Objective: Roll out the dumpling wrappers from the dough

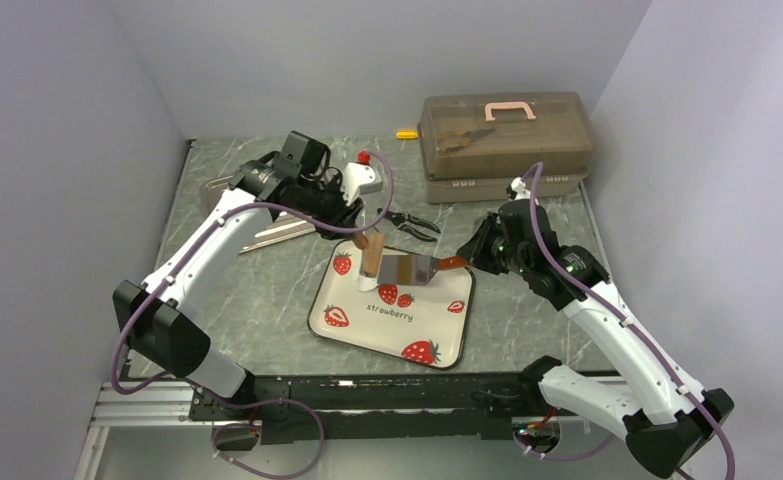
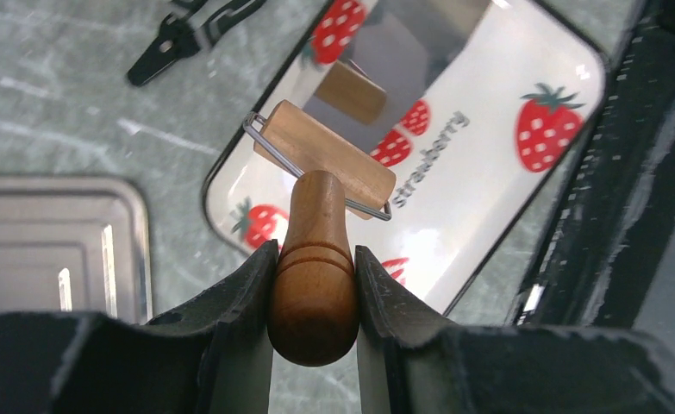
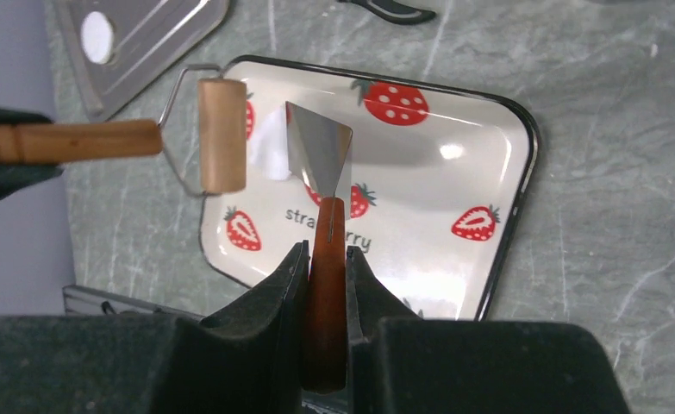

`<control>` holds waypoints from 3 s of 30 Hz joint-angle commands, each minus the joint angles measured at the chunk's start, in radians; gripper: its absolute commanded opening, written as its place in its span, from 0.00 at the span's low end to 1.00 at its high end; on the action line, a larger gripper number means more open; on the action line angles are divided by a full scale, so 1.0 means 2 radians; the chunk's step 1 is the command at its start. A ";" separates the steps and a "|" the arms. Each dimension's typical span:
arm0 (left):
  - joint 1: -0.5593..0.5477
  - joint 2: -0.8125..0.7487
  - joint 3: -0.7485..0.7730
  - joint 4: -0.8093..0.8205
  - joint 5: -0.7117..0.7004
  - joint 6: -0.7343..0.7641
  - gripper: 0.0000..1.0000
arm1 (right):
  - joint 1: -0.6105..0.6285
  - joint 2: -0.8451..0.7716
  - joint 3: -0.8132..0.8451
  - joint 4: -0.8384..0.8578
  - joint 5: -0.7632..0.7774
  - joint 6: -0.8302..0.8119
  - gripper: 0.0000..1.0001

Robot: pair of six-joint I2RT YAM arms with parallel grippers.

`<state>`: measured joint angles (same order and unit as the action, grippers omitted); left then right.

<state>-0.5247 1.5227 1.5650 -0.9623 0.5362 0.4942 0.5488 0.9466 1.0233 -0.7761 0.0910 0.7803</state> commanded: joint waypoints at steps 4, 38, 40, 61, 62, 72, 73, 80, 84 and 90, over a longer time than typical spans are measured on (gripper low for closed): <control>0.042 -0.032 -0.003 -0.001 -0.057 0.027 0.00 | -0.001 0.013 0.086 0.019 -0.071 -0.031 0.00; 0.045 -0.048 -0.015 -0.013 -0.124 0.045 0.00 | -0.072 0.207 -0.011 0.472 0.048 0.106 0.00; 0.045 -0.049 -0.016 -0.014 -0.125 0.047 0.00 | -0.054 0.245 0.007 0.476 0.075 0.116 0.00; 0.046 -0.048 -0.026 -0.013 -0.106 0.054 0.00 | -0.020 0.458 0.084 0.384 0.088 0.270 0.40; 0.046 -0.046 -0.025 -0.012 -0.104 0.055 0.00 | -0.019 0.458 0.080 0.385 0.082 0.270 0.44; 0.043 -0.039 -0.039 -0.003 -0.084 0.064 0.00 | -0.014 0.386 0.106 0.356 0.063 0.073 0.93; 0.042 -0.039 -0.040 -0.005 -0.086 0.065 0.00 | -0.013 0.372 0.102 0.363 0.053 0.039 0.99; 0.042 -0.035 -0.027 -0.017 -0.070 0.065 0.00 | -0.001 0.266 0.022 0.469 -0.108 -0.206 1.00; 0.042 -0.034 -0.012 -0.033 -0.051 0.061 0.00 | 0.023 0.193 -0.101 0.611 -0.300 -0.368 0.99; 0.042 -0.029 -0.005 -0.036 -0.023 0.043 0.00 | 0.104 0.230 -0.109 0.687 -0.307 -0.482 1.00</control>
<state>-0.4355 1.4696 1.5028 -1.0451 0.4103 0.6052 0.6807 1.3312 0.7586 0.4084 -0.4206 0.0574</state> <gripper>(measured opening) 0.359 0.994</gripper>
